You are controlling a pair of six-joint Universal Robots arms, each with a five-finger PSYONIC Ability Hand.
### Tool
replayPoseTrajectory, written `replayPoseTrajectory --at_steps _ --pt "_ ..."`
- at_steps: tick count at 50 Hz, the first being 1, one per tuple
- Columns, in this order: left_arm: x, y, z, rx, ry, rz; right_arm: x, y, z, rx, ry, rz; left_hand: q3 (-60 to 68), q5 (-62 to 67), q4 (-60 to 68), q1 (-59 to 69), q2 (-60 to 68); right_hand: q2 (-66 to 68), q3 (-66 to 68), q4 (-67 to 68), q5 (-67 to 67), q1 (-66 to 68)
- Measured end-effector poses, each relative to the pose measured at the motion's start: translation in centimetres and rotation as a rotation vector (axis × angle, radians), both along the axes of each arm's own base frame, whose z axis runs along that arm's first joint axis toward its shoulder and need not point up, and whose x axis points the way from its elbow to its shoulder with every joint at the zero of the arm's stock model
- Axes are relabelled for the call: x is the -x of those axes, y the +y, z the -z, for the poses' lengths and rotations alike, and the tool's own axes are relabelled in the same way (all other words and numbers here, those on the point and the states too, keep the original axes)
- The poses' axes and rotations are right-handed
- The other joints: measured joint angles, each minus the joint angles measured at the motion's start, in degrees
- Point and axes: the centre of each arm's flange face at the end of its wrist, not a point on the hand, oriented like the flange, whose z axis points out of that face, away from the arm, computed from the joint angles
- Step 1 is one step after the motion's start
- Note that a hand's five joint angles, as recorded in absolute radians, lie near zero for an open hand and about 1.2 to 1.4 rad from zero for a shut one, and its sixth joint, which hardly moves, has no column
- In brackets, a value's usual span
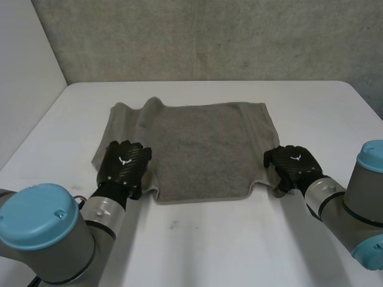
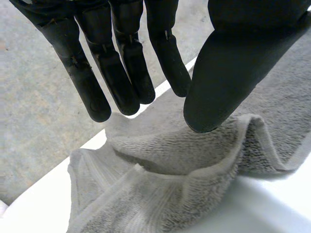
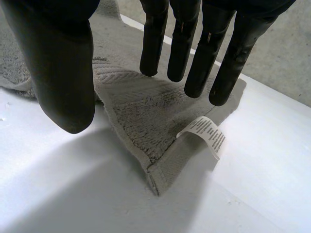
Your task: Fold the towel.
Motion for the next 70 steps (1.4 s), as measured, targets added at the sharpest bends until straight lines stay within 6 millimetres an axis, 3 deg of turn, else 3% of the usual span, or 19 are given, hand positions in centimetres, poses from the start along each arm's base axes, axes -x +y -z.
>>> replayPoseTrajectory --at_steps 12,15,21,29,35,42,53,70 --pt "-0.7 -0.5 -0.6 0.014 0.010 -0.027 -0.7 -0.6 1.3 -0.064 -0.097 0.023 -1.89 -1.85 -2.01 -2.09 -1.99 0.40 0.50 0.47 2.69 1.24" --pt "-0.9 -0.7 -0.6 0.011 0.008 -0.035 -0.9 -1.2 1.6 -0.062 -0.123 0.034 -8.70 -8.83 -8.87 -8.57 -8.84 7.91 8.17 8.40 10.73 9.52" --pt "-1.5 -1.1 -0.8 0.015 0.009 -0.053 -0.7 -2.7 1.6 -0.007 -0.140 0.085 -25.59 -25.97 -25.76 -25.97 -26.12 41.88 42.00 42.13 44.43 43.18" --pt "-2.2 -2.0 -1.4 0.027 0.015 -0.085 0.9 -4.5 -0.7 0.112 -0.121 0.199 -41.64 -41.48 -41.77 -41.44 -41.82 42.13 42.70 43.13 45.30 43.35" --pt "-2.7 -3.3 -1.9 0.042 0.025 -0.090 1.9 -4.7 -2.6 0.189 -0.053 0.200 -42.33 -41.93 -42.39 -42.21 -42.57 42.13 42.70 43.13 45.30 43.35" --pt "-2.7 -5.5 -2.5 0.062 0.043 0.008 2.4 -4.2 -2.3 0.215 0.054 0.130 -39.21 -39.22 -39.30 -38.97 -39.28 42.13 42.70 43.14 45.30 43.35" --pt "-2.2 -9.4 -0.6 -0.015 0.031 0.159 2.3 -3.9 -1.7 0.215 0.099 0.092 -25.06 -25.16 -25.16 -25.17 -25.10 42.13 42.70 43.14 45.30 43.35" --pt "-1.3 -15.0 0.9 -0.213 -0.081 0.161 2.4 -4.0 -1.7 0.210 0.094 0.097 -24.61 -24.68 -24.69 -24.77 -24.64 42.13 42.71 43.18 45.30 43.36"
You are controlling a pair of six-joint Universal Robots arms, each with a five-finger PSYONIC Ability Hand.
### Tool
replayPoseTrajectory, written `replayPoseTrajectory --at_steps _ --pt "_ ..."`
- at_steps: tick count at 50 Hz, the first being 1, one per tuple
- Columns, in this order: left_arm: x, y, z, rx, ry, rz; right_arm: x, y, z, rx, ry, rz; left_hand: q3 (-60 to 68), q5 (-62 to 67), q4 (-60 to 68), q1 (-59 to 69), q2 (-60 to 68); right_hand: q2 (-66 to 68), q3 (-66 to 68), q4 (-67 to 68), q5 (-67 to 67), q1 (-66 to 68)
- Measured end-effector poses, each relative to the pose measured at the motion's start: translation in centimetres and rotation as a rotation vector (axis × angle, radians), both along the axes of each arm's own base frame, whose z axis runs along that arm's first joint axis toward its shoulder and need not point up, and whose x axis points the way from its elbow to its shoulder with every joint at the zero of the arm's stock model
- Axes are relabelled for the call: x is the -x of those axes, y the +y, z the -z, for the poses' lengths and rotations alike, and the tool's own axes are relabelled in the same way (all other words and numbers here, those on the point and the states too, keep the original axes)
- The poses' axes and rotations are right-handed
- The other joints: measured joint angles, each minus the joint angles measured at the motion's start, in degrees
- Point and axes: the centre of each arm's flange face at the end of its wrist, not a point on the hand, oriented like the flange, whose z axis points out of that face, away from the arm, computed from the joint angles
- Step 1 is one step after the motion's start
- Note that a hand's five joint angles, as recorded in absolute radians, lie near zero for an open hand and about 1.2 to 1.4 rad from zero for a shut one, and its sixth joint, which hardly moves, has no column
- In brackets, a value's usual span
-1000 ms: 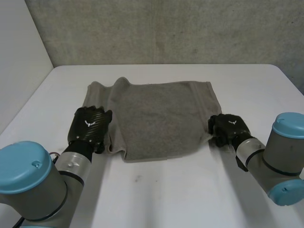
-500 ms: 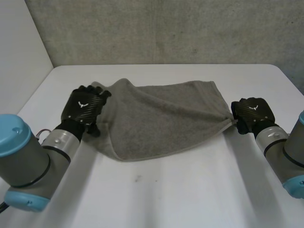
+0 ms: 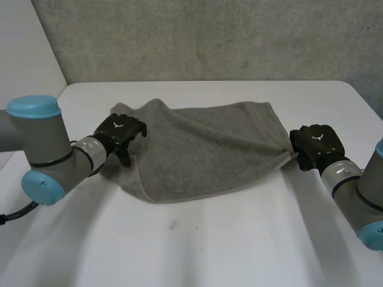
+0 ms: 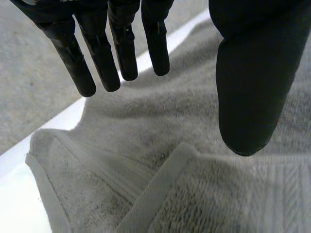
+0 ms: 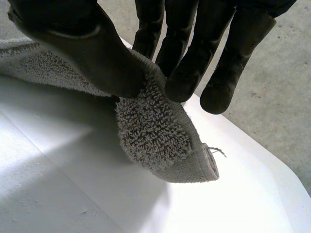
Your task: Fold the towel.
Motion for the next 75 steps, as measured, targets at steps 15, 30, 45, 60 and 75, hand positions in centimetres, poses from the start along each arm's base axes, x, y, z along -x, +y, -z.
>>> replayPoseTrajectory --at_steps 15,30,45,60,75 --pt "0.0 -0.2 2.5 0.012 -0.216 0.078 0.0 0.1 0.1 -0.004 0.001 -0.005 0.51 0.60 0.47 0.62 0.47 0.00 0.00 0.00 0.00 0.00" --pt "0.0 -0.2 3.2 -0.009 -0.219 0.084 0.0 0.1 0.2 -0.005 0.003 -0.005 14.99 14.32 14.73 14.89 14.96 0.00 0.00 0.00 0.00 0.00" --pt "-0.7 0.0 2.6 -0.029 -0.228 0.064 0.0 0.2 0.2 -0.007 0.005 -0.006 29.59 29.40 29.56 29.54 29.64 0.00 0.00 0.00 0.00 0.00" --pt "-2.8 1.6 -1.5 0.023 -0.237 -0.028 0.1 0.3 -1.7 0.021 0.002 -0.003 39.81 39.11 39.90 38.66 39.81 0.00 0.00 0.00 0.00 0.00" --pt "-8.7 8.0 -7.5 0.120 -0.169 -0.259 1.5 3.5 -8.4 0.053 0.231 -0.044 40.25 39.57 40.30 38.94 40.25 0.00 0.00 0.00 0.54 0.12"
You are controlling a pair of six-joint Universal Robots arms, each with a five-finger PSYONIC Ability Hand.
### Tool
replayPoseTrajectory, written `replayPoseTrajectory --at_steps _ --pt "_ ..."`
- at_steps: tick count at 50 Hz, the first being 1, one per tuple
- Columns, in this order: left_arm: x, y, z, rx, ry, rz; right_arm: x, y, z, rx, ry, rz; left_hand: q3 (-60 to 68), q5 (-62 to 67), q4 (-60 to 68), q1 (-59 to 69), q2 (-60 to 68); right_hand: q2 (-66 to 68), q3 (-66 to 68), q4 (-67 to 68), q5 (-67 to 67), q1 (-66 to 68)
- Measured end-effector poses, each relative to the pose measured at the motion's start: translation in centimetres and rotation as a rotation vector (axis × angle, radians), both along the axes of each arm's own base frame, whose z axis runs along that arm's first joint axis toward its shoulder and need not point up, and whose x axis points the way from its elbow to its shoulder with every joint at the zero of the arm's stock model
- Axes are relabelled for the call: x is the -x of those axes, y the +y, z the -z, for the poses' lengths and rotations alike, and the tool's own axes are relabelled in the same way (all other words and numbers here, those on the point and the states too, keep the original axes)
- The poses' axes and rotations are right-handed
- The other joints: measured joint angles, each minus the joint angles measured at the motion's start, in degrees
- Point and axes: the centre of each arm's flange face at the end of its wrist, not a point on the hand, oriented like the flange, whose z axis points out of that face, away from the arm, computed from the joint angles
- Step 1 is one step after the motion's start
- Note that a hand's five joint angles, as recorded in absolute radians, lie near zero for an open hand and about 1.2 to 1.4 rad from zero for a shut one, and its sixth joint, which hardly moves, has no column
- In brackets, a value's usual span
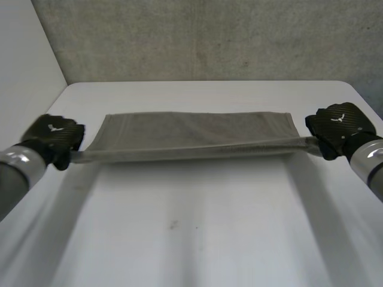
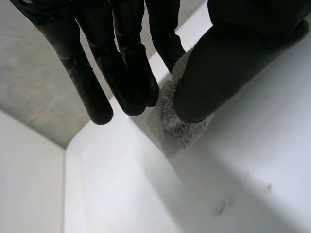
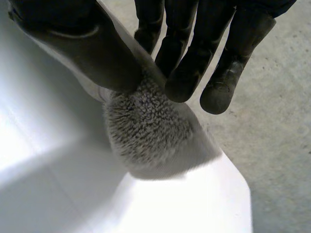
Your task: Fold the towel.
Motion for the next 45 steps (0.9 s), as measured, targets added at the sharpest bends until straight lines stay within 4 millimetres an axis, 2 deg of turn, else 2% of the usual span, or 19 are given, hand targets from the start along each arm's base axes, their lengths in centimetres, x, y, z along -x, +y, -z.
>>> replayPoseTrajectory --at_steps 6,13,17,20,24,28,35,40,45 --pt "-1.5 3.9 -2.0 0.056 0.084 -0.059 0.6 2.9 -2.3 0.011 0.136 -0.028 0.01 0.00 0.02 0.01 0.02 0.00 0.00 0.00 0.14 0.59" --pt "-1.5 9.4 -2.9 0.118 0.151 -0.045 1.5 7.2 -4.3 0.016 0.255 -0.049 0.02 0.03 0.10 0.24 0.02 0.00 0.00 0.00 0.37 0.59" --pt "-1.3 10.9 -2.4 0.112 0.157 -0.018 1.8 8.3 -4.4 0.017 0.286 -0.057 0.02 0.03 0.12 0.24 0.02 0.00 0.00 0.00 0.37 0.59" --pt "-1.3 11.0 -2.0 0.096 0.156 -0.011 1.8 8.4 -4.1 0.013 0.295 -0.060 0.02 0.03 0.12 0.24 0.02 0.00 0.00 0.00 0.37 0.59" --pt "-1.4 10.1 -1.0 0.058 0.155 -0.018 1.7 7.7 -3.1 -0.008 0.301 -0.072 0.02 0.03 0.13 0.24 0.02 0.00 0.00 0.00 0.37 0.59" --pt "-1.5 8.2 0.1 0.037 0.155 -0.031 1.2 5.7 -1.3 -0.018 0.295 -0.098 0.02 0.04 0.13 0.24 0.02 0.00 0.00 0.00 0.37 0.59" --pt "-1.4 4.1 1.4 0.072 0.161 -0.033 0.1 1.1 1.6 0.043 0.279 -0.131 0.02 0.04 0.13 0.24 0.02 0.00 0.00 0.00 0.37 0.61" --pt "-0.4 0.6 2.6 0.108 0.168 -0.019 -1.1 -3.0 3.9 0.093 0.273 -0.144 0.02 0.04 0.13 0.24 0.02 0.00 0.00 0.00 0.42 0.61" --pt "0.7 -2.4 4.5 0.100 0.164 -0.042 -2.7 -5.7 6.1 0.104 0.270 -0.168 0.02 0.04 0.14 0.24 0.02 0.00 0.00 0.00 0.43 0.61"
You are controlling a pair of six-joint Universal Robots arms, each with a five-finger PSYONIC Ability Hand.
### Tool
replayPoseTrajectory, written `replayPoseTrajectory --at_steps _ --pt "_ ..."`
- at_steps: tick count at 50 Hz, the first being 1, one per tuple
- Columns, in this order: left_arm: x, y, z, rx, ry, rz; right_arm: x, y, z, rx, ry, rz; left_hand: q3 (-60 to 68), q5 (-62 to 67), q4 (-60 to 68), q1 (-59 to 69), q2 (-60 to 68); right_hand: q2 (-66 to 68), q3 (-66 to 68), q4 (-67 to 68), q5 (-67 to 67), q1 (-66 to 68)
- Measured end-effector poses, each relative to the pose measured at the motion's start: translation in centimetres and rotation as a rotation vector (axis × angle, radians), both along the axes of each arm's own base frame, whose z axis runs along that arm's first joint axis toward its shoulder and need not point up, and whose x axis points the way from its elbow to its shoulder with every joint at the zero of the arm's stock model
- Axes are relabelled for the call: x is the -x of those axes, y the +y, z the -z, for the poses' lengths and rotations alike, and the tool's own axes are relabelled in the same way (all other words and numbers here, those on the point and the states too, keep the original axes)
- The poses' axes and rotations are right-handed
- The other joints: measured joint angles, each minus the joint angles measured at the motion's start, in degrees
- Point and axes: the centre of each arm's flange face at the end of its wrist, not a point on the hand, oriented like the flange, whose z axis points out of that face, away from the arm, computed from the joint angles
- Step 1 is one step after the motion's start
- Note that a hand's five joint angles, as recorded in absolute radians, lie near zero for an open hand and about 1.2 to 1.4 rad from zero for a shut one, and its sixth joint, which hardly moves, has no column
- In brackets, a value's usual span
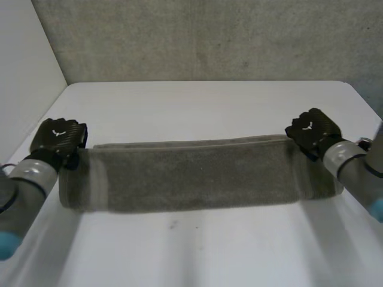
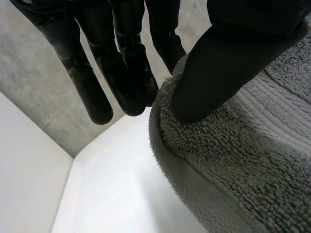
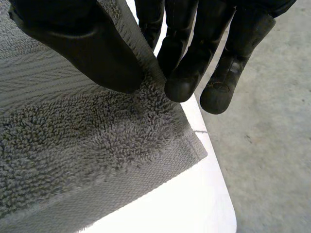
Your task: Fold the towel.
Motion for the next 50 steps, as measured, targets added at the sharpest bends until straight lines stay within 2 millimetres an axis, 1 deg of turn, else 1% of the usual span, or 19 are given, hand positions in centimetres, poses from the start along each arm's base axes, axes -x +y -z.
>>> replayPoseTrajectory --at_steps 2,6,9,14,22,33,34,35,36,39,40,41,42,46,47,48,49,50 --pt "0.2 -0.7 0.5 -0.006 -0.002 -0.009 -0.3 -0.5 0.4 -0.001 0.000 -0.006 0.00 0.00 0.00 0.00 0.00 0.00 0.00 0.00 0.00 0.00" --pt "0.9 -3.1 2.3 -0.027 -0.009 -0.028 -1.6 -2.3 1.9 0.006 -0.002 -0.023 0.00 0.00 0.00 0.00 0.00 0.00 0.00 0.00 -0.01 0.00" --pt "1.4 -4.3 3.1 -0.031 -0.010 -0.026 -2.2 -3.3 2.5 0.019 -0.003 -0.028 0.00 0.00 0.00 0.00 0.00 0.00 0.00 0.00 0.00 0.00" --pt "2.4 -5.9 3.9 -0.020 -0.009 -0.012 -2.9 -4.8 3.3 0.044 -0.003 -0.026 0.00 0.00 0.00 0.00 0.00 0.00 0.00 0.00 0.00 0.00" --pt "3.3 -7.5 4.4 0.006 -0.011 -0.018 -3.5 -6.2 3.9 0.073 -0.001 -0.011 0.00 0.01 0.00 0.00 0.00 0.00 0.00 0.00 0.00 0.01" --pt "3.5 -8.7 4.4 0.026 -0.011 -0.035 -4.1 -7.2 4.0 0.100 -0.004 -0.010 0.00 0.00 0.00 0.00 0.00 0.00 0.00 0.00 0.00 0.01" --pt "3.5 -8.7 4.5 0.026 -0.011 -0.035 -4.1 -7.2 4.0 0.103 -0.004 -0.011 -3.32 -2.17 -3.47 -2.36 -4.06 0.00 0.00 0.00 0.00 0.01" --pt "3.5 -8.8 4.5 0.026 -0.011 -0.035 -4.1 -7.3 3.9 0.106 -0.005 -0.012 -7.58 -6.76 -7.76 -6.87 -7.69 -6.35 -6.33 -6.51 -6.92 -6.42" --pt "3.5 -8.8 4.6 0.024 -0.012 -0.035 -4.2 -7.3 3.9 0.109 -0.007 -0.013 -15.41 -14.65 -15.67 -14.10 -15.56 -18.35 -16.77 -16.85 -17.61 -17.96" --pt "3.5 -8.8 4.9 0.019 -0.015 -0.034 -4.4 -7.4 3.6 0.117 -0.011 -0.015 -45.54 -47.21 -46.24 -45.34 -46.65 -49.38 -48.23 -47.97 -50.92 -48.45" --pt "3.5 -8.8 5.0 0.018 -0.016 -0.034 -4.4 -7.4 3.4 0.119 -0.014 -0.016 -54.26 -54.18 -54.65 -53.68 -54.79 -57.80 -56.49 -56.27 -59.53 -57.19" --pt "3.5 -8.8 5.0 0.017 -0.018 -0.034 -4.5 -7.3 3.1 0.121 -0.018 -0.017 -56.50 -54.86 -56.54 -55.44 -56.54 -60.85 -60.67 -60.79 -63.55 -60.72" --pt "3.5 -8.7 5.0 0.015 -0.019 -0.034 -4.5 -7.2 2.8 0.124 -0.023 -0.018 -57.25 -55.77 -57.47 -55.87 -57.57 -62.01 -62.18 -62.21 -64.72 -62.36" --pt "3.4 -8.5 4.5 0.020 -0.018 -0.042 -4.6 -6.5 0.7 0.137 -0.063 -0.020 -59.42 -56.98 -59.61 -57.85 -59.47 -62.07 -62.59 -62.33 -64.72 -63.38" --pt "3.3 -8.4 4.0 0.028 -0.016 -0.050 -4.6 -6.0 -0.6 0.140 -0.094 -0.018 -59.77 -57.03 -59.79 -58.14 -59.75 -62.07 -62.59 -62.33 -64.72 -63.46" --pt "3.3 -8.4 3.9 0.030 -0.015 -0.053 -4.5 -5.8 -1.0 0.140 -0.103 -0.017 -59.88 -57.05 -59.87 -58.14 -59.82 -62.07 -62.59 -62.33 -64.72 -63.49" --pt "3.1 -8.1 3.3 0.037 -0.013 -0.064 -4.4 -5.3 -2.0 0.138 -0.132 -0.013 -59.89 -57.19 -60.07 -58.36 -59.95 -62.07 -62.59 -62.33 -64.72 -63.54" --pt "3.0 -7.9 2.8 0.042 -0.011 -0.072 -4.3 -4.9 -2.7 0.136 -0.151 -0.011 -59.91 -57.25 -60.07 -58.43 -59.98 -62.07 -62.59 -62.33 -64.72 -63.55"
